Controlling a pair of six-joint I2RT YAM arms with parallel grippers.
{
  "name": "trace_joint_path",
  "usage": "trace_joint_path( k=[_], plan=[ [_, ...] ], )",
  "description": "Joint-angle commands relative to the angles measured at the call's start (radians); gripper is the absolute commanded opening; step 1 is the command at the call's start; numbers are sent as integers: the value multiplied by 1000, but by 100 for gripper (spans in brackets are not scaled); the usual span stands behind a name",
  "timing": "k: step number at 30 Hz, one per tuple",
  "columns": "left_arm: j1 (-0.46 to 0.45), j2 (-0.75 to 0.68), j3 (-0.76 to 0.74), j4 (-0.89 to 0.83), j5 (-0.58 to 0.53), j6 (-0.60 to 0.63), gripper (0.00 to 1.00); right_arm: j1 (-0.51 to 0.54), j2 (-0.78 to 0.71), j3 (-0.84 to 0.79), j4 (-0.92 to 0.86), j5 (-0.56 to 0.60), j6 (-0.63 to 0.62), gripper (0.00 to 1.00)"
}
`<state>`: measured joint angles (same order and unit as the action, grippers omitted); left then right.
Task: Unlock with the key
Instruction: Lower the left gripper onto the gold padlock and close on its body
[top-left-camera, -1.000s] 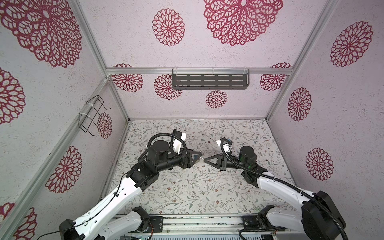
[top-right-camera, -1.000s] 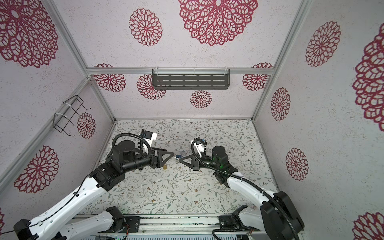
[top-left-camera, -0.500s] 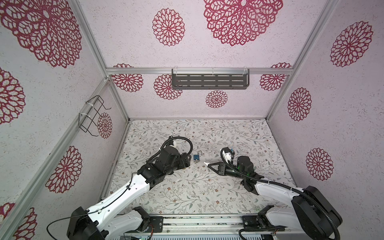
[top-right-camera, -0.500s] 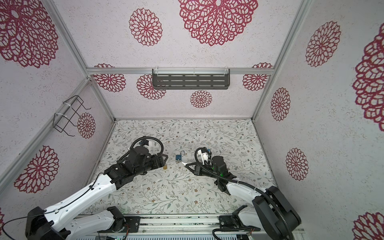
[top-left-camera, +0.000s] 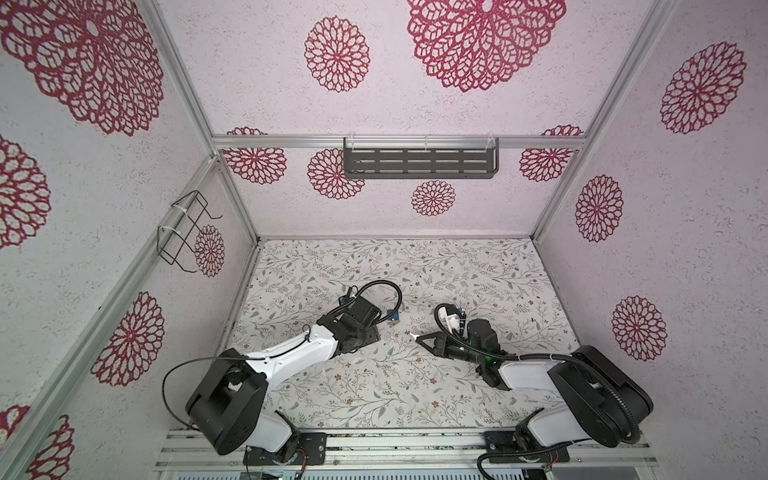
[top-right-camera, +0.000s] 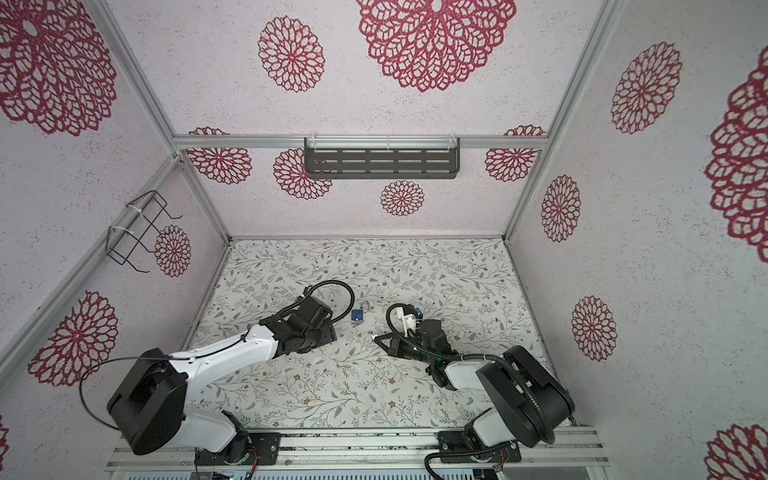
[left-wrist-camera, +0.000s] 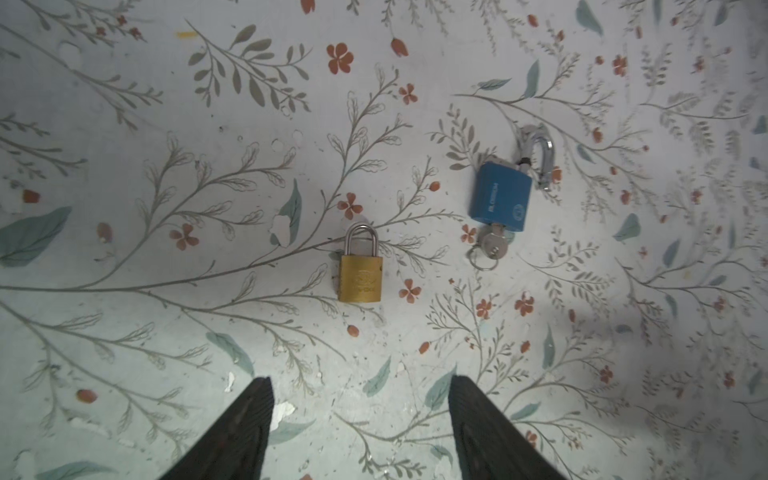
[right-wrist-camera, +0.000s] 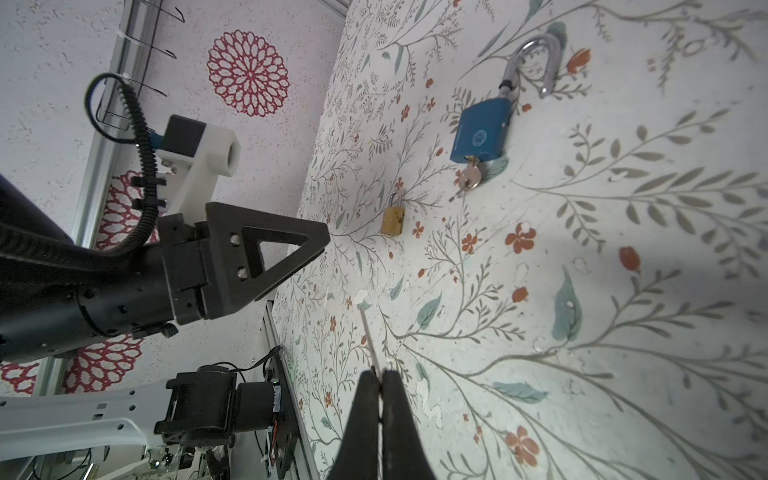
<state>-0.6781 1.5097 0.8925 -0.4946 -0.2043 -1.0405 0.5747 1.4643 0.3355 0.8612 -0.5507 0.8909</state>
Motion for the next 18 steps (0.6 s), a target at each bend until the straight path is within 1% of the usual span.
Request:
trace_joint_path(
  k=[1, 4, 11, 18],
  plan=[
    [3, 81, 76, -59, -43, -18, 67, -2, 20, 10, 83, 3, -32, 0],
    [3, 149, 124, -81, -56, -20, 64, -3, 45, 10, 96, -1, -36, 0],
    [3, 279, 234, -171, -96, -8, 61, -4, 65, 7, 84, -3, -73, 0],
    [3, 348, 287, -190, -82, 28, 55, -3, 44, 5, 32, 35, -117, 0]
  ],
)
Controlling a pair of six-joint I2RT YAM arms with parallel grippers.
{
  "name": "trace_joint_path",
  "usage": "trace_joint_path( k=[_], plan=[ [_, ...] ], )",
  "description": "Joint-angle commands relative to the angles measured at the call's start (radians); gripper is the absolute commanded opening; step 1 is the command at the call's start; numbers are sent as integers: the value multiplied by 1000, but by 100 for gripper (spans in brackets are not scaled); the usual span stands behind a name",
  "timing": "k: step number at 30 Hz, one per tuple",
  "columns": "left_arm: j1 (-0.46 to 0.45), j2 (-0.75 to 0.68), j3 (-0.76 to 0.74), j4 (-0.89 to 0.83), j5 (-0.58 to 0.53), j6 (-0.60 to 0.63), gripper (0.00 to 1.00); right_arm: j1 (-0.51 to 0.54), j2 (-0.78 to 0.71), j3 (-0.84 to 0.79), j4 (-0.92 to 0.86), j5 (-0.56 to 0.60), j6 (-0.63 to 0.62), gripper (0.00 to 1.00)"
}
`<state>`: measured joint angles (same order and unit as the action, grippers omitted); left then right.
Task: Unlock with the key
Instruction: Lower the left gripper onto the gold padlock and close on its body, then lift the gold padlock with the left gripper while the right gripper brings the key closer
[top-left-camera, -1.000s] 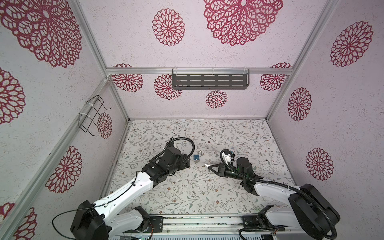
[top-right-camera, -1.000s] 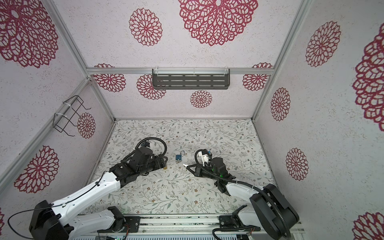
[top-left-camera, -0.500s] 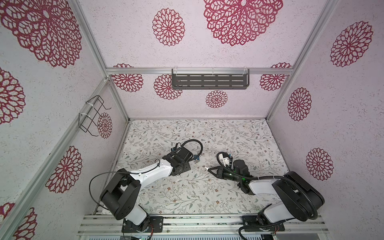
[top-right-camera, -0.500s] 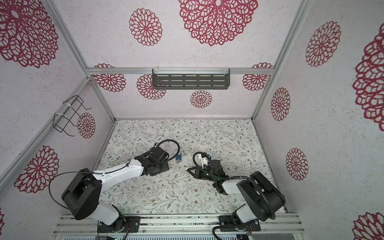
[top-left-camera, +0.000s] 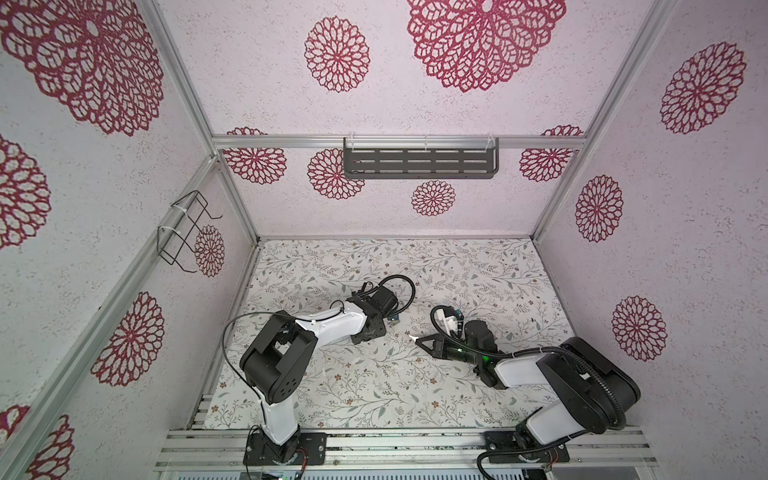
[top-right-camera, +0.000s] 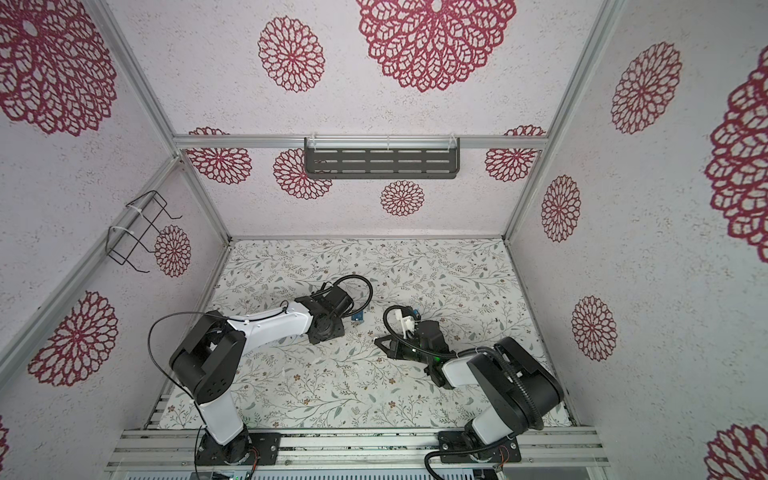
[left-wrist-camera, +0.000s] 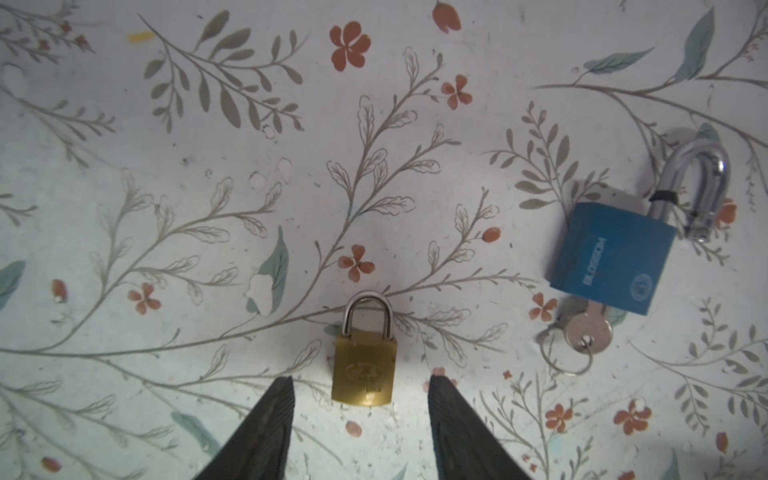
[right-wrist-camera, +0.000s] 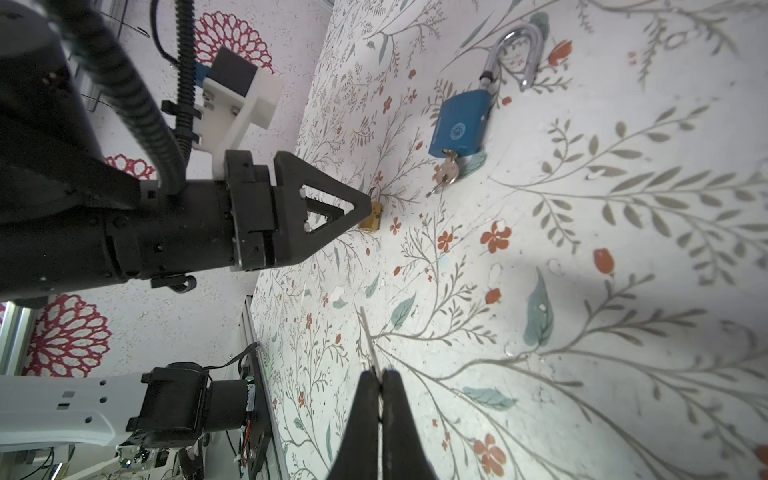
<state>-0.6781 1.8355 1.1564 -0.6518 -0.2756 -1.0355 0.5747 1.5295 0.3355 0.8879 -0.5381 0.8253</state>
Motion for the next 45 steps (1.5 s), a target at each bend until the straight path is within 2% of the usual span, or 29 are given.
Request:
trace_joint_path(
  k=[1, 12, 18, 35, 45],
  plan=[
    [4, 31, 31, -39, -9, 26, 54, -4, -24, 6, 3, 23, -52, 0],
    [3, 102, 80, -52, 32, 73, 47, -3, -50, 5, -25, 37, -83, 0],
    [5, 119, 95, -64, 28, 56, 44, -3, -71, 3, -47, 53, -98, 0],
    [4, 118, 80, -71, 50, 33, 31, -3, -60, 1, -36, 49, -96, 0],
    [3, 59, 76, -62, 40, 12, 23, -3, -76, -1, -37, 53, -102, 0]
  ],
)
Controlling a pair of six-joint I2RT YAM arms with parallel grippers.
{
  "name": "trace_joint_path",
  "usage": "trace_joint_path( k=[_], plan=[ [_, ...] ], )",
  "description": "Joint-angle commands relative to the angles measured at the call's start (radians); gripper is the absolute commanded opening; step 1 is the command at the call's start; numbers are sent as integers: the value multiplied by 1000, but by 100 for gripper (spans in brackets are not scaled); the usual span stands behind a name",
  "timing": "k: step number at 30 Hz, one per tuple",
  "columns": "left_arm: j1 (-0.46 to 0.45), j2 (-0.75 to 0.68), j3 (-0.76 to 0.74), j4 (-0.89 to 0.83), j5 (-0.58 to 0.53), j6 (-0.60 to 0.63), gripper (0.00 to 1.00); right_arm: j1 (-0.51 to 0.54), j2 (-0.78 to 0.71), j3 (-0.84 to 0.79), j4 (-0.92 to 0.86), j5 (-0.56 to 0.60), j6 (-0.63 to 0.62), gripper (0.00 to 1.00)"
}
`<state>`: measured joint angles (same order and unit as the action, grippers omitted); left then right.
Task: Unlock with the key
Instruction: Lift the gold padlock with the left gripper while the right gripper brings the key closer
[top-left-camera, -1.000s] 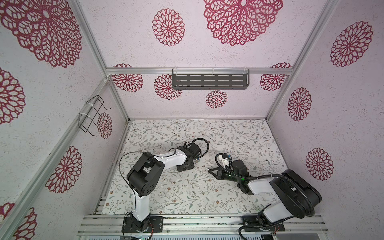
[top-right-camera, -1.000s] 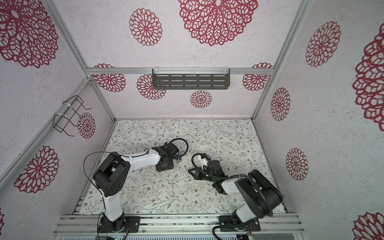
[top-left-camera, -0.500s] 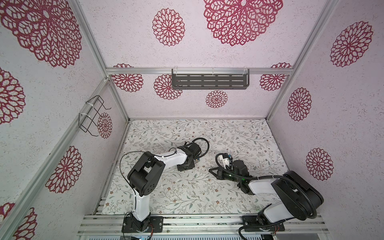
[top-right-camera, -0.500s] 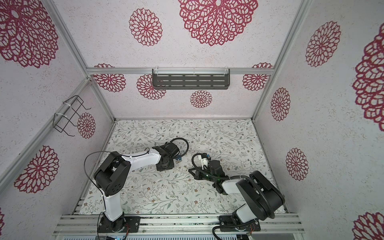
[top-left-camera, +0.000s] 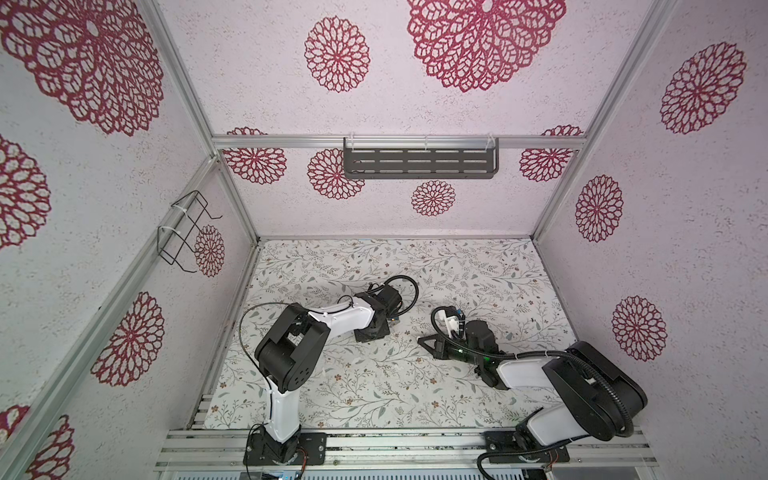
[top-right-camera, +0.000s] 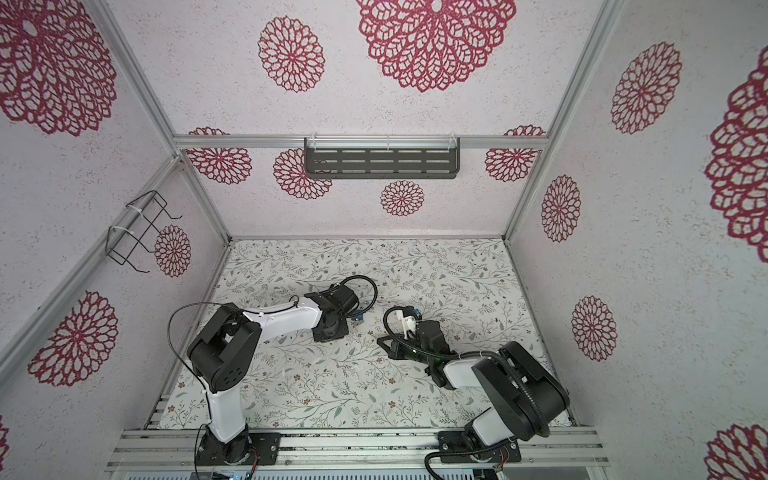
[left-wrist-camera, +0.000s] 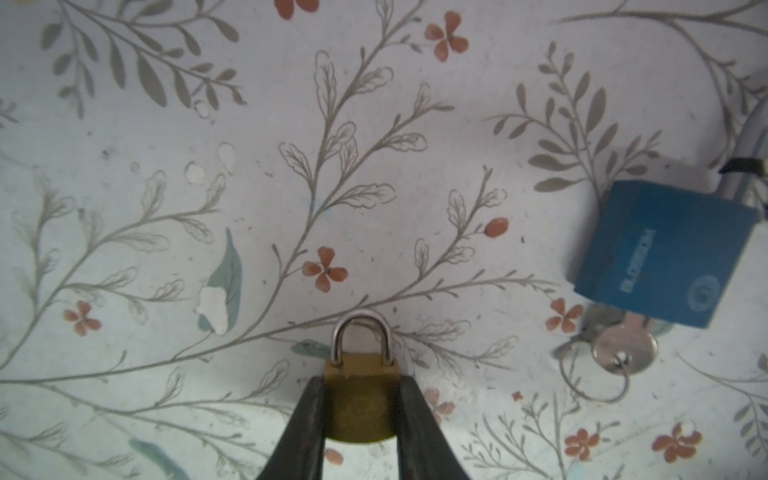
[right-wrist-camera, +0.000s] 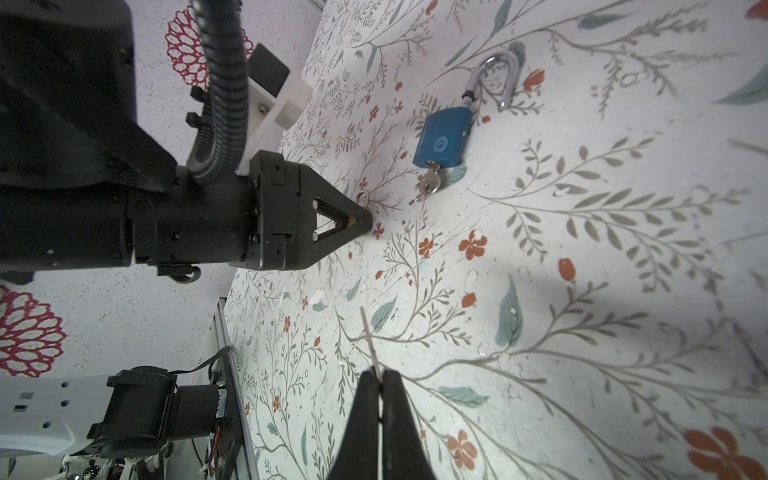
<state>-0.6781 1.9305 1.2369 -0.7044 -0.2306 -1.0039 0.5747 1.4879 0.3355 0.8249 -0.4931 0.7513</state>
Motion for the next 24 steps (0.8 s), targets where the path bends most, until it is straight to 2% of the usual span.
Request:
trace_joint_path(
  k=[1, 10, 13, 20, 24],
  plan=[
    [3, -47, -8, -6, -6, -25, 23, -2, -41, -1, 21, 12, -31, 0],
    [-15, -257, -172, 175, -5, -169, 19, 4, -163, 13, -101, 103, -84, 0],
    [-33, -325, -209, 212, -22, -221, 17, 25, -217, 36, -193, 156, -102, 0],
    [-83, -511, -308, 290, -91, -360, 12, 154, -359, 103, -451, 353, -174, 0],
    [-109, -623, -386, 365, -115, -431, 10, 233, -402, 128, -508, 438, -168, 0]
  ],
)
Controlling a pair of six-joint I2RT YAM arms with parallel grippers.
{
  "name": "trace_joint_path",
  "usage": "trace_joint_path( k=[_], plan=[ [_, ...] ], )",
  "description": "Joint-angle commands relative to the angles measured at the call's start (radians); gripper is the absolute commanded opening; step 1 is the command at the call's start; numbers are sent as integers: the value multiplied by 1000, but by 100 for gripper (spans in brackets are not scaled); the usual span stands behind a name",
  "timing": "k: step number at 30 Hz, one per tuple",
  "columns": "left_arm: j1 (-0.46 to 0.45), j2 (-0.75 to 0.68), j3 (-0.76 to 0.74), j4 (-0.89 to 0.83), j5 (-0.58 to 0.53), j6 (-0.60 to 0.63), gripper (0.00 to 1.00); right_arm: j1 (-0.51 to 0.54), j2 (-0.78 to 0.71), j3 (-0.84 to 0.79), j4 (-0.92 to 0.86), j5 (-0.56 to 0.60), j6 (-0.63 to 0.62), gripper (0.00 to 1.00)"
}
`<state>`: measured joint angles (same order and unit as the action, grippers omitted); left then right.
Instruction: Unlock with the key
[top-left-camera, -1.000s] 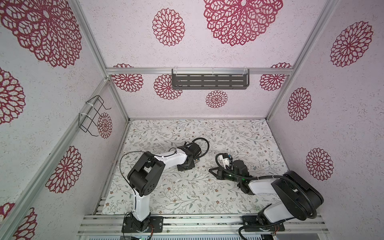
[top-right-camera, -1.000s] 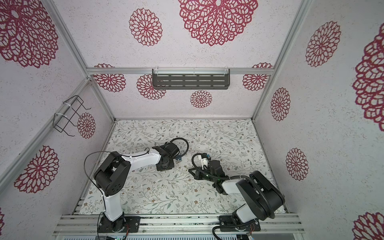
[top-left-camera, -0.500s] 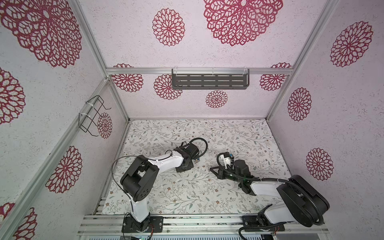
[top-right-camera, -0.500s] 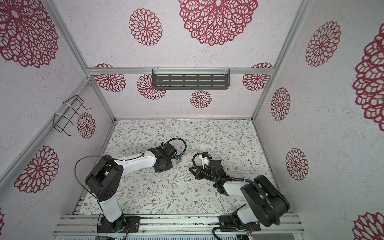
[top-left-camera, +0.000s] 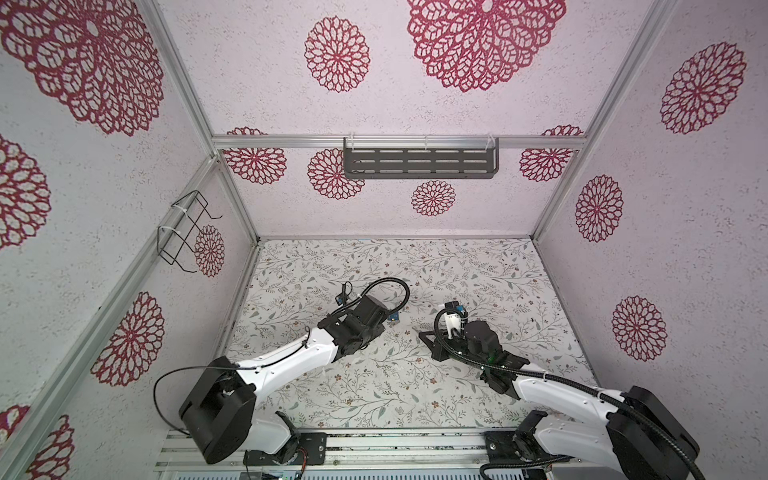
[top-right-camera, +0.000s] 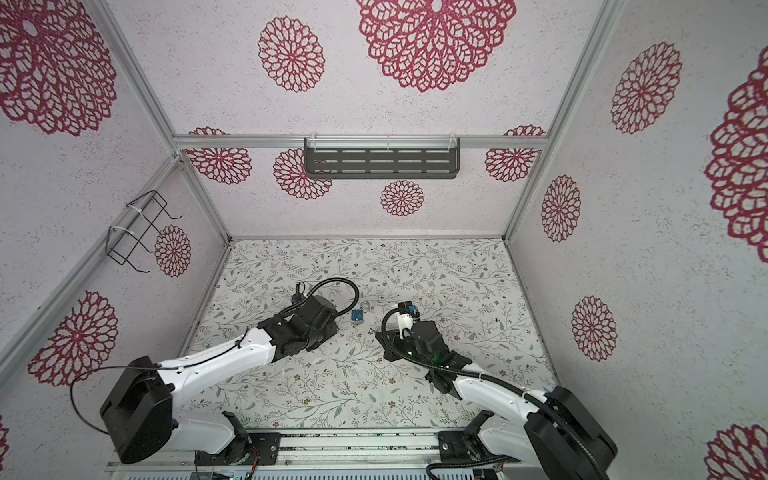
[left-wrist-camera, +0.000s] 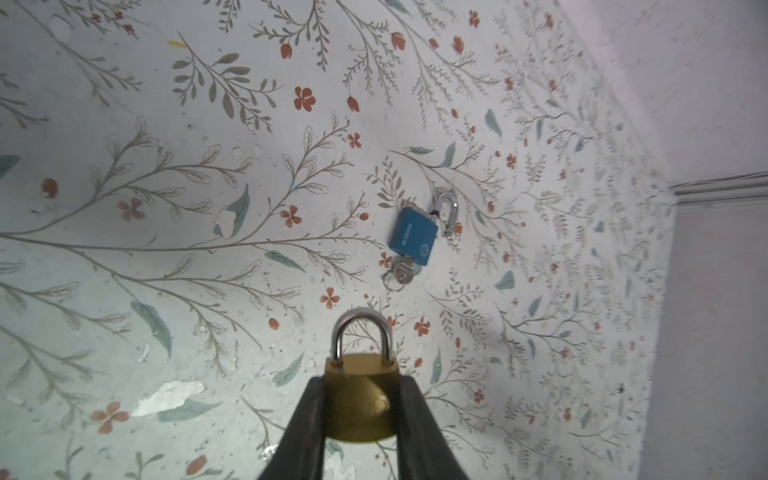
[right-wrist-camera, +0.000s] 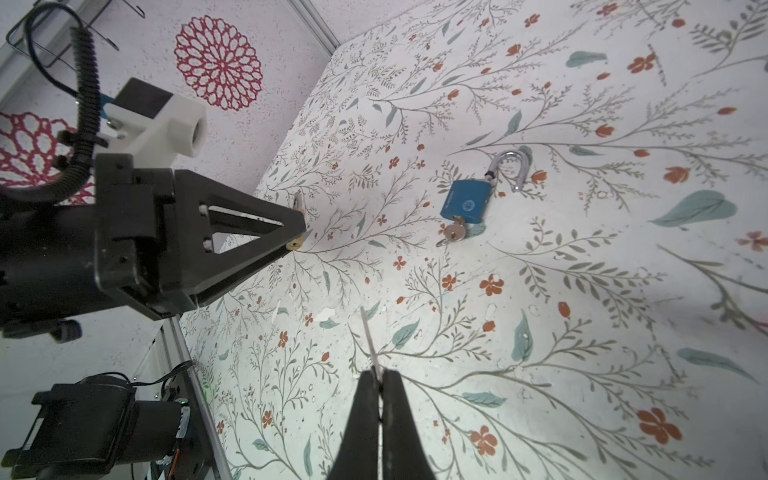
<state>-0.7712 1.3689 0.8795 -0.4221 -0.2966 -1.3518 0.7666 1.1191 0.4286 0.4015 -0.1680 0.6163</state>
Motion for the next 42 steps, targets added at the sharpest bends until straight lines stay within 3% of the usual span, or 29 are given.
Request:
trace_joint_path(
  k=[1, 7, 17, 28, 42],
  plan=[
    [-25, -88, -43, 94, -58, -99, 9, 62, -37, 45, -98, 138, -28, 0],
    [-100, -220, -96, 113, -155, -200, 6, 199, -36, 80, -83, 306, 3, 0],
    [-176, -336, -158, 237, -200, -296, 2, 385, 55, 153, 76, 526, -2, 0],
    [-192, -408, -224, 341, -186, -292, 0, 430, 147, 232, 142, 547, -43, 0],
    [-192, -435, -259, 393, -185, -290, 0, 431, 156, 242, 190, 556, -65, 0]
  ],
)
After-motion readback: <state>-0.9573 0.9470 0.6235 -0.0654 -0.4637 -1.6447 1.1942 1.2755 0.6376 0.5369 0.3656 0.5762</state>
